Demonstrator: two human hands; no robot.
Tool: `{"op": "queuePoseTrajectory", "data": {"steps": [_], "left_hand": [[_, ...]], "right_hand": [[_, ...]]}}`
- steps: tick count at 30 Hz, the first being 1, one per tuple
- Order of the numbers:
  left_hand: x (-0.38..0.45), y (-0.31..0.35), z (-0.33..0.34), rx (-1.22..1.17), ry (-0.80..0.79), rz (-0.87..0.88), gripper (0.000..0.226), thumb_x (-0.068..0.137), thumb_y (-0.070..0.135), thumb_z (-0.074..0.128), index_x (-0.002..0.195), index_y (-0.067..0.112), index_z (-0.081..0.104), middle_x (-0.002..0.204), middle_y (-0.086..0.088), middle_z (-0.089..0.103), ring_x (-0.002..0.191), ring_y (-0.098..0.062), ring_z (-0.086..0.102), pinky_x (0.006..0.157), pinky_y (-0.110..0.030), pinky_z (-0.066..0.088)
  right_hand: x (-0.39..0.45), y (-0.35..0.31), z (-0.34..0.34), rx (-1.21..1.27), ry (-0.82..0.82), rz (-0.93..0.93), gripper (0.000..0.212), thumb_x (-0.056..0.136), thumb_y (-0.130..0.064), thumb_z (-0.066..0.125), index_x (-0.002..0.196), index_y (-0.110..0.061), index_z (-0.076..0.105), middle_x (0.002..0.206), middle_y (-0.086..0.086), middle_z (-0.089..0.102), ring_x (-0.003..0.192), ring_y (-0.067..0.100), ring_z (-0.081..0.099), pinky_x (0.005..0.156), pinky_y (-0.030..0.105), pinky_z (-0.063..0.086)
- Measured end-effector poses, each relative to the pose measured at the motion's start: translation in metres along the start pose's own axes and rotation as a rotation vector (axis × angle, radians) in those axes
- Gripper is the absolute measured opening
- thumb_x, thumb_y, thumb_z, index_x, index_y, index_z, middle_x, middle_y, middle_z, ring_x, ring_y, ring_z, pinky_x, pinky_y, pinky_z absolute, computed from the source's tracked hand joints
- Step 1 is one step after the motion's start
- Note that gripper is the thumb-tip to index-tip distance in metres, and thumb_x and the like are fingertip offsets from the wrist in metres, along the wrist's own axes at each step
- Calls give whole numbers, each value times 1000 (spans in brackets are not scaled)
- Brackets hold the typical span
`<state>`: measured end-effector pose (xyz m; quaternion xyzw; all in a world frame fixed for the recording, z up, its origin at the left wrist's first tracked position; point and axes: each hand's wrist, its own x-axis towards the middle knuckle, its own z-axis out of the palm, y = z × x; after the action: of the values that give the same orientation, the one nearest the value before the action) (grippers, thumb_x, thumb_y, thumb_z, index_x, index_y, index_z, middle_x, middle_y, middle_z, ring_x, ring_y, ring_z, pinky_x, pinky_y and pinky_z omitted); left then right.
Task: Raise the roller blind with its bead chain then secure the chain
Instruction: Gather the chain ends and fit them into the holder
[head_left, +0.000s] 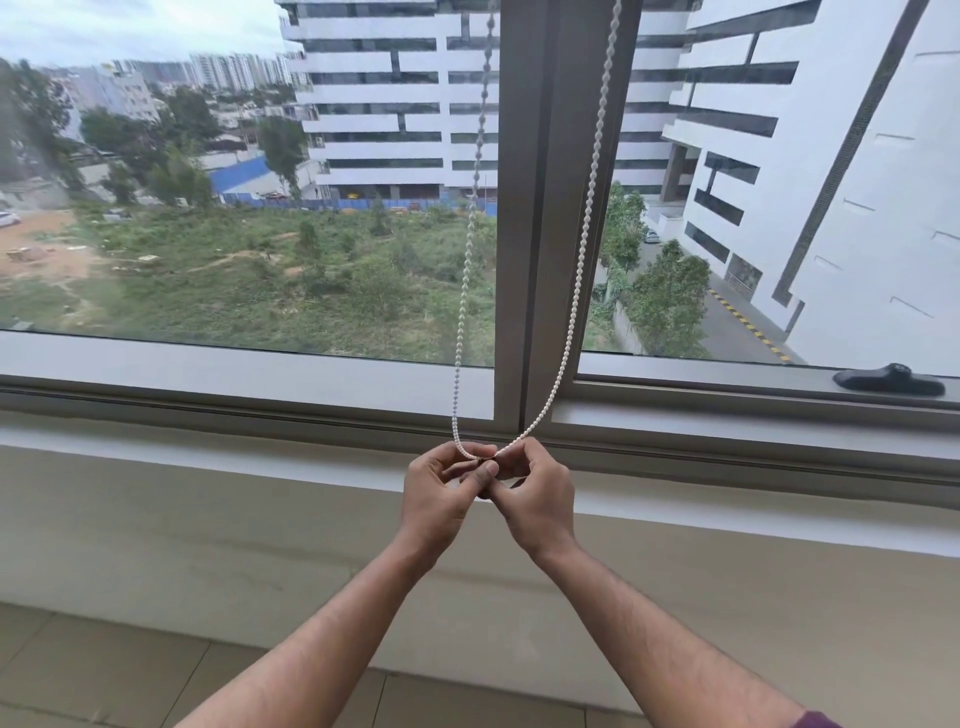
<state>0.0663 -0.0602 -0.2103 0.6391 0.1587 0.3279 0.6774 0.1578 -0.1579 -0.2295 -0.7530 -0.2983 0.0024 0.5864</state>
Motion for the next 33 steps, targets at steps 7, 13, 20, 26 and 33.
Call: {"op": "queuePoseTrajectory", "data": {"steps": [7, 13, 20, 26, 33], "left_hand": [[4, 6, 0, -116, -20, -44, 13, 85, -3, 76, 98, -5, 75, 94, -25, 78, 89, -39, 78, 76, -45, 64], [11, 12, 0, -148, 24, -63, 9, 86, 3, 76, 95, 5, 79, 93, -22, 79, 84, -34, 78, 73, -40, 64], [17, 15, -3, -160, 35, -73, 9, 85, 5, 77, 94, 7, 79, 98, -12, 80, 86, -23, 75, 74, -40, 64], [22, 14, -4, -134, 53, -80, 11, 87, 4, 76, 96, 8, 79, 86, -14, 77, 77, -28, 73, 74, -44, 63], [24, 14, -3, -144, 50, -94, 18, 88, 4, 75, 105, -2, 76, 85, -20, 73, 79, -34, 68, 76, -45, 62]], "right_hand": [[1, -6, -5, 51, 21, -36, 27, 73, -44, 85, 82, -32, 62, 76, -20, 75, 72, 0, 74, 65, 28, 59], [1, -9, -13, 70, 14, -56, 46, 61, -53, 94, 86, -30, 63, 79, -13, 74, 76, 4, 72, 59, 16, 50], [4, 4, -25, 87, -40, -20, 49, 65, -58, 89, 94, -27, 63, 89, -9, 74, 83, 7, 70, 61, 19, 50], [25, 37, -25, -99, -59, 45, 3, 92, -31, 68, 93, -29, 68, 88, -11, 74, 85, 8, 70, 76, 34, 58], [48, 80, -34, -625, -322, 79, 38, 91, -12, 63, 126, -27, 69, 130, -8, 67, 120, 22, 59, 99, 33, 50]]}}
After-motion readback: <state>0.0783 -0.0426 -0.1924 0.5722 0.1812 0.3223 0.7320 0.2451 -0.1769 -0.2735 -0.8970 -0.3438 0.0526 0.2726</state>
